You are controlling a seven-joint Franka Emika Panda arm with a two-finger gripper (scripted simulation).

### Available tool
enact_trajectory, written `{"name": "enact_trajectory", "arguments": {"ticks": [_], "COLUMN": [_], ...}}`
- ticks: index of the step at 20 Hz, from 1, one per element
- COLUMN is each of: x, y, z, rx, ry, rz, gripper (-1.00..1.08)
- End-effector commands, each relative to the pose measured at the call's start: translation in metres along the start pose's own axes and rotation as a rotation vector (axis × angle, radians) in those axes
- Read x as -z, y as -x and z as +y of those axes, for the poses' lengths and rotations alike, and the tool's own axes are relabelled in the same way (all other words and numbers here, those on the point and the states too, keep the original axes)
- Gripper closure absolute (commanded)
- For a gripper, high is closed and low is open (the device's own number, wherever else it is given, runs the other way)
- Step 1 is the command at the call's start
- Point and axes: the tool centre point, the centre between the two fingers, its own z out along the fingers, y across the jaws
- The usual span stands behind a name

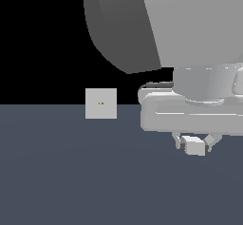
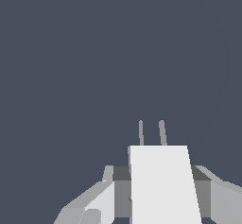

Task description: Plug the charger into the wall socket.

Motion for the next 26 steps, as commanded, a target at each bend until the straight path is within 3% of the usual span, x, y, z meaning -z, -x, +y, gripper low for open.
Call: {"name": "enact_trajectory", "arguments": {"ticks": [1, 7, 19, 26], "x": [0.003, 0.014, 0.047, 0.060], "y": [-0.004, -0.017, -0.046, -0.055], "z": [-0.012, -0.052, -0.162, -0.206], "rx": [0.010, 0.045, 0.141, 0.181], "ry": [-0.005, -0.020, -0.060, -0.074], "rz": [0.001, 0.001, 0.002, 0.001], "gripper": [1.08, 1.08, 1.08, 1.08]}}
